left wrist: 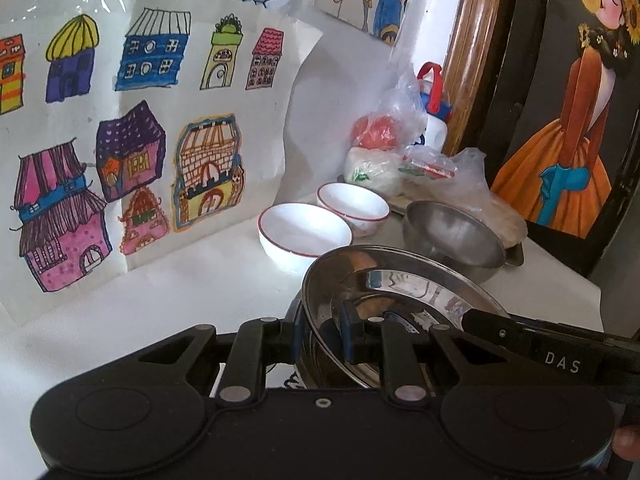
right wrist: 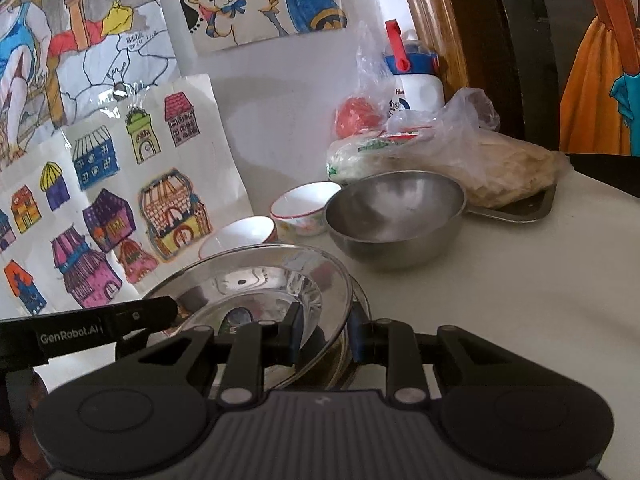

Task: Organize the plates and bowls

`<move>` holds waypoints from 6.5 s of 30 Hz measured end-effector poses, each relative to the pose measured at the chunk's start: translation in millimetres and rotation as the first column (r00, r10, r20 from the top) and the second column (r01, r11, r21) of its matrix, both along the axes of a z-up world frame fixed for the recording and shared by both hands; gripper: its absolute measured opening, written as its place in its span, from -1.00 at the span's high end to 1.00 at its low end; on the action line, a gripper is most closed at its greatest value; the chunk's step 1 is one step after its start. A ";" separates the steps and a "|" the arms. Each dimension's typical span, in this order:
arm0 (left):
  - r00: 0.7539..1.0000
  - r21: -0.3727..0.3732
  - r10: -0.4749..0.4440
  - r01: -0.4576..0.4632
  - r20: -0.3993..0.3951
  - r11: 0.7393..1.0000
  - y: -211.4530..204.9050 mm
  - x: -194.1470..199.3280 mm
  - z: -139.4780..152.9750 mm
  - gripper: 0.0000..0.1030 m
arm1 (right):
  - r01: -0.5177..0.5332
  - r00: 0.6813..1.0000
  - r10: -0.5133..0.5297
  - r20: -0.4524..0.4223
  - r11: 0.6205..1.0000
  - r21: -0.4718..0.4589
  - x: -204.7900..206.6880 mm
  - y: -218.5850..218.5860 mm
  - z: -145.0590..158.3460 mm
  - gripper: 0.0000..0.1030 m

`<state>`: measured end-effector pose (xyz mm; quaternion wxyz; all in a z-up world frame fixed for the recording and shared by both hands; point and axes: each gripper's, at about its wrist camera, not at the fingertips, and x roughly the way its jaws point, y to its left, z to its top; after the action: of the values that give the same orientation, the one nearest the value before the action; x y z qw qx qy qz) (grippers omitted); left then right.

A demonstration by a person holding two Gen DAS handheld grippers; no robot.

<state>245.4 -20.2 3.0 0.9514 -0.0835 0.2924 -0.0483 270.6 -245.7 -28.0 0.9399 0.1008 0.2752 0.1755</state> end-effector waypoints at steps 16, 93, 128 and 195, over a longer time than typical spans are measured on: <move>1.000 0.060 0.013 -0.011 -0.024 0.998 -6.7 -0.7 -6.5 0.57 | -0.002 0.998 0.014 0.067 0.985 -0.171 -9.2 19.5 0.6 0.46; 0.989 0.005 -0.052 0.052 0.141 0.999 8.5 -51.1 67.9 -0.98 | 0.218 0.926 -0.148 0.349 0.961 -0.171 -122.4 -56.7 103.8 -0.99; 0.976 -0.108 -0.195 0.184 -0.102 0.977 -61.7 145.0 34.8 -0.98 | 0.198 0.980 -0.197 -0.024 0.975 0.097 70.9 -112.9 50.2 -0.99; 0.957 -0.304 -0.267 0.223 -0.111 0.926 -74.8 108.6 50.3 0.67 | 0.241 0.969 -0.221 -0.109 0.942 0.235 10.9 -103.1 65.1 0.54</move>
<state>353.9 -95.0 53.4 0.8906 -0.1876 0.3612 -0.2027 281.5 -348.8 37.2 0.9222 0.2552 0.2755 0.0926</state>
